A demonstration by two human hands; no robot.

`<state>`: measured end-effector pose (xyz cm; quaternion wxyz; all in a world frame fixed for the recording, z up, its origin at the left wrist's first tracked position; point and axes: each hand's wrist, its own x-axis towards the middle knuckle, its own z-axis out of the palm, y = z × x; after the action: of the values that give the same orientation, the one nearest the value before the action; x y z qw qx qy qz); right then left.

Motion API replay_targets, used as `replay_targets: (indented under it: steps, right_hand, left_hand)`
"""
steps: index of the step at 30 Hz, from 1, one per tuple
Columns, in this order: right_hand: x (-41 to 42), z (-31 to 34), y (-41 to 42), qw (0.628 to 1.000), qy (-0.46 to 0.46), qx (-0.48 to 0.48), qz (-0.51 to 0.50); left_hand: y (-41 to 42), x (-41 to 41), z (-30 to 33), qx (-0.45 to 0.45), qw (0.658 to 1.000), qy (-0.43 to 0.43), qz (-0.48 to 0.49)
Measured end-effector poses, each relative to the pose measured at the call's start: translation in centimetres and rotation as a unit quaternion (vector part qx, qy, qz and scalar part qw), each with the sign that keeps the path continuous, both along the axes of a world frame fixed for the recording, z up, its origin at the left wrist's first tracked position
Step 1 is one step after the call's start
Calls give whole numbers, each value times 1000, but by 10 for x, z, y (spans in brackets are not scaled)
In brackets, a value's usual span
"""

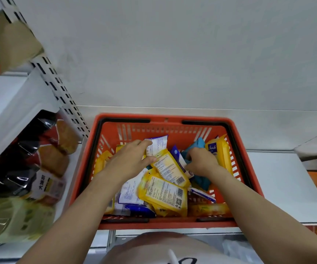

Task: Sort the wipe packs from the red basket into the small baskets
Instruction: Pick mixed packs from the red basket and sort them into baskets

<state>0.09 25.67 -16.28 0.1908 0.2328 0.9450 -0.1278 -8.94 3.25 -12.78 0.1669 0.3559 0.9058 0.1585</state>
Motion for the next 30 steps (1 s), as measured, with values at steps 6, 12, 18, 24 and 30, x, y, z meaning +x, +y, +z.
replay_targets:
  steps: [6,12,18,24,30]
  right_hand:
    - [3,30,-14,952,183,-204,-134]
    - [13,41,-44,864,185,-429,-187]
    - [16,35,-49,670,170,-668,-277]
    - [1,34,-54,757,195,-510,-360]
    - [4,41,-56,728,116,-542,-403]
  left_hand:
    - [22,4,7,102,985,-135,40]
    - [36,7,5,212,921,-298,136]
    - [29,6,1,280,881,-327,198]
    - [30,11,5,335,846,-374,178]
    - [25,10,10,379,827,-360,206]
